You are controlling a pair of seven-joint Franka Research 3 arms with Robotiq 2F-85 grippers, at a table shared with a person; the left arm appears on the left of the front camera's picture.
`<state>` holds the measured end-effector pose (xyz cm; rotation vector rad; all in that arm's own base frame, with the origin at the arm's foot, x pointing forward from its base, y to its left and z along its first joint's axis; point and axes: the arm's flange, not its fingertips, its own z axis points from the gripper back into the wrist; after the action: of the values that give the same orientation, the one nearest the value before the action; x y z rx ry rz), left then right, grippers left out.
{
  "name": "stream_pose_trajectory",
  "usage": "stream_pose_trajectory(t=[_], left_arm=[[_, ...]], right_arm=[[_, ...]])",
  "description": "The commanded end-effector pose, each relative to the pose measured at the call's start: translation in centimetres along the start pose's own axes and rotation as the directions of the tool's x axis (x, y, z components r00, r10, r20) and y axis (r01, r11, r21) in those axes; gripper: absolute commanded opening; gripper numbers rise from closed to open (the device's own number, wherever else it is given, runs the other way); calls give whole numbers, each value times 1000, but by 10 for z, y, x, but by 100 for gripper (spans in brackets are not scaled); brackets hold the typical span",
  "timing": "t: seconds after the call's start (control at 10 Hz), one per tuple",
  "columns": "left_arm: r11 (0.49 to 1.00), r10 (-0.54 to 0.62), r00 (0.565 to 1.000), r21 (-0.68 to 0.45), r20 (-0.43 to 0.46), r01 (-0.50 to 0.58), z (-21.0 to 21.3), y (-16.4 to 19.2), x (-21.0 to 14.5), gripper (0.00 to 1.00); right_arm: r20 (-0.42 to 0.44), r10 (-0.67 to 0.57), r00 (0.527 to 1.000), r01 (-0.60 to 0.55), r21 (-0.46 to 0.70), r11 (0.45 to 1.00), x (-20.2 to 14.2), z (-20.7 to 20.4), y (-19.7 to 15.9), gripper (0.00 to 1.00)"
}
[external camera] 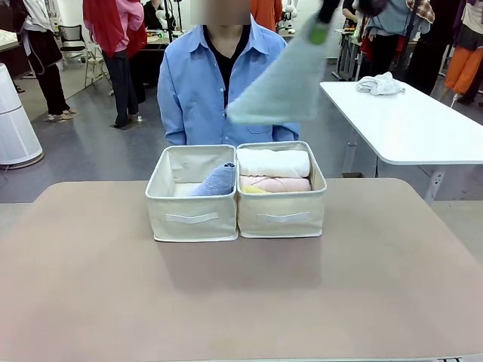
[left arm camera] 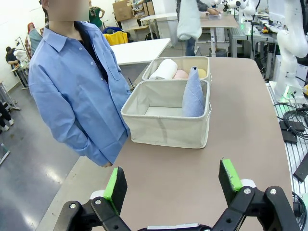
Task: Sort the towels based on their folding style.
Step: Pick up another triangle-folded towel from the table and place it in the left Fabric basket.
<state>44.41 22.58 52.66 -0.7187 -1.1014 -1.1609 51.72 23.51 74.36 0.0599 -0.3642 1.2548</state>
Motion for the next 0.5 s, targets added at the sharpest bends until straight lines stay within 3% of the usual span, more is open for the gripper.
stream_pose_trajectory(t=[0.0, 0.2, 0.4], left_arm=[[1000, -7, 1000, -1, -7, 7, 2, -2, 0, 100], [1000, -7, 1000, -1, -7, 7, 2, -2, 0, 100], [1000, -7, 1000, -1, -7, 7, 2, -2, 0, 100]], right_arm=[[52, -88, 995, 83, 81, 993, 31, -36, -22, 16], [49, -99, 994, 95, 84, 992, 47, -79, -17, 16], [50, 23, 998, -25, 46, 999, 43, -83, -10, 16]])
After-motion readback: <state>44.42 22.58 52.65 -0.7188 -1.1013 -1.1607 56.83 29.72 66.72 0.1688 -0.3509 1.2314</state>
